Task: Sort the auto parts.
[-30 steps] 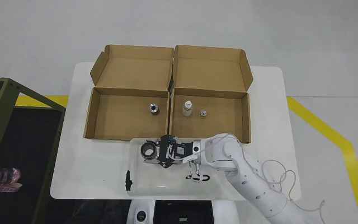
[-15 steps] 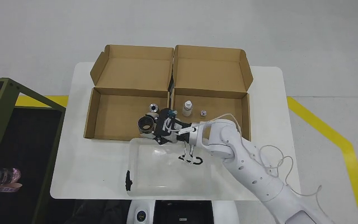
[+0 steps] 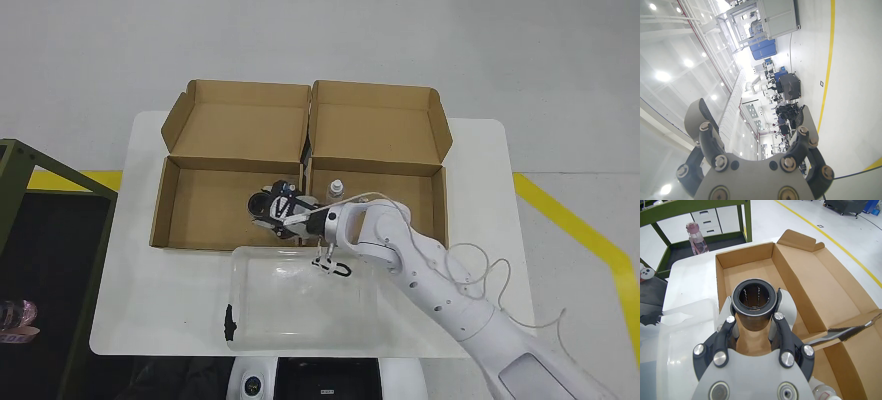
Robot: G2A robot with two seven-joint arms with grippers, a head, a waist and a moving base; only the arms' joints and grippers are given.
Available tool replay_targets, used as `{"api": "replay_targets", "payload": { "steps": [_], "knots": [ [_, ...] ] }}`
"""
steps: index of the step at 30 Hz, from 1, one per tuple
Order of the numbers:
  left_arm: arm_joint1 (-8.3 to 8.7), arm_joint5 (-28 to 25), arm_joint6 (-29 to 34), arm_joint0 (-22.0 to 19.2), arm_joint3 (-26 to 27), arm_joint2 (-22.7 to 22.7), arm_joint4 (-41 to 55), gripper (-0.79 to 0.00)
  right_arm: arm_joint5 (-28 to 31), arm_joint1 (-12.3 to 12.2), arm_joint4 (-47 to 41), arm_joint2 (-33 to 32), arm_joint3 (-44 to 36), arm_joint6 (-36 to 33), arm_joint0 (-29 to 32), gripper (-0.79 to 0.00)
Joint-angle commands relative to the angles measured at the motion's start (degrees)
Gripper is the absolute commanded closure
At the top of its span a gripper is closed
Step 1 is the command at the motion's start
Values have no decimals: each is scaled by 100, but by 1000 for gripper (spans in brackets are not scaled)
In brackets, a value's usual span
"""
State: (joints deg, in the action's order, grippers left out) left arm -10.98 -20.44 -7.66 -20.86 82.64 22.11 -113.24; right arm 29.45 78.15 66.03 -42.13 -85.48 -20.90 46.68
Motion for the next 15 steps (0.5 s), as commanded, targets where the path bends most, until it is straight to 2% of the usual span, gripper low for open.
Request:
{"api": "replay_targets", "payload": {
  "steps": [1,15],
  "knots": [
    [0,0,0,0,0,0,0,-785,11,19,90,56,72,-82,-48,0],
    [0,0,0,0,0,0,0,-785,46,182,337,329,414,-601,-344,0]
  ]
}}
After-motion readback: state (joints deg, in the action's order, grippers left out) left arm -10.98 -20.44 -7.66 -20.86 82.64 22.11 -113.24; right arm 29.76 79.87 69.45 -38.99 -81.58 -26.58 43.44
